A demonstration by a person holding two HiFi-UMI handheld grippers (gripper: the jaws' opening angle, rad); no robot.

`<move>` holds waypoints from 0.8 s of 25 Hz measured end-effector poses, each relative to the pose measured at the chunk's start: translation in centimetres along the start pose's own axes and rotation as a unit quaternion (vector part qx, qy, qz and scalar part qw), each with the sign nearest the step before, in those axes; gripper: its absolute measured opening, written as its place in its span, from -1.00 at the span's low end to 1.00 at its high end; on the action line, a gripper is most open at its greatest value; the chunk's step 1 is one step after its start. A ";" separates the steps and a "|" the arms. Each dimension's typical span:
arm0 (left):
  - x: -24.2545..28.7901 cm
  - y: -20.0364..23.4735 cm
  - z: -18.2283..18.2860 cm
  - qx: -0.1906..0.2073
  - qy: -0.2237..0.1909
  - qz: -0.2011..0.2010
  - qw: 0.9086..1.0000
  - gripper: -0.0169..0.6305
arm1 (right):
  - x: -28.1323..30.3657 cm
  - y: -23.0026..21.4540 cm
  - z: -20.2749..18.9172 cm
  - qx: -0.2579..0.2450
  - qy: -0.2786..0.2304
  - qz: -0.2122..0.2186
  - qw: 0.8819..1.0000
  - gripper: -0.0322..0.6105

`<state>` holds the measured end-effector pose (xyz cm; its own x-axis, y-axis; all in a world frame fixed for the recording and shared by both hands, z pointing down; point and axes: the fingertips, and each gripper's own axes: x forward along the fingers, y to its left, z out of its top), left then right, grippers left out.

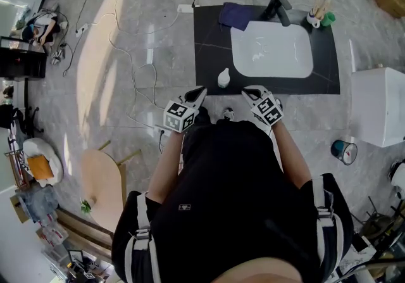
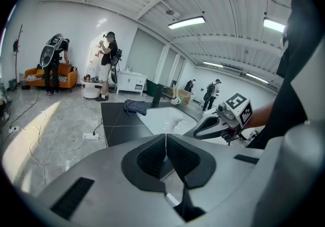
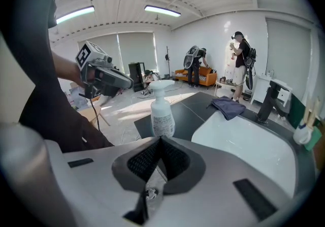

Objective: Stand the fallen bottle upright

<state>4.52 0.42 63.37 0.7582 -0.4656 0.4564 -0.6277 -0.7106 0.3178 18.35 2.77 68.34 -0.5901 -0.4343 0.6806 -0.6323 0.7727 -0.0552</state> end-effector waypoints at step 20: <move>-0.4 0.0 -0.7 -0.002 0.002 0.000 1.000 -0.90 | -0.3 -0.1 -0.1 -0.009 0.006 -0.010 1.000 -0.71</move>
<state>4.12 1.00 63.71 0.7579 -0.4629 0.4597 -0.6281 -0.7083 0.3222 18.63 2.89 68.20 -0.5711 -0.4449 0.6899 -0.6348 0.7722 -0.0275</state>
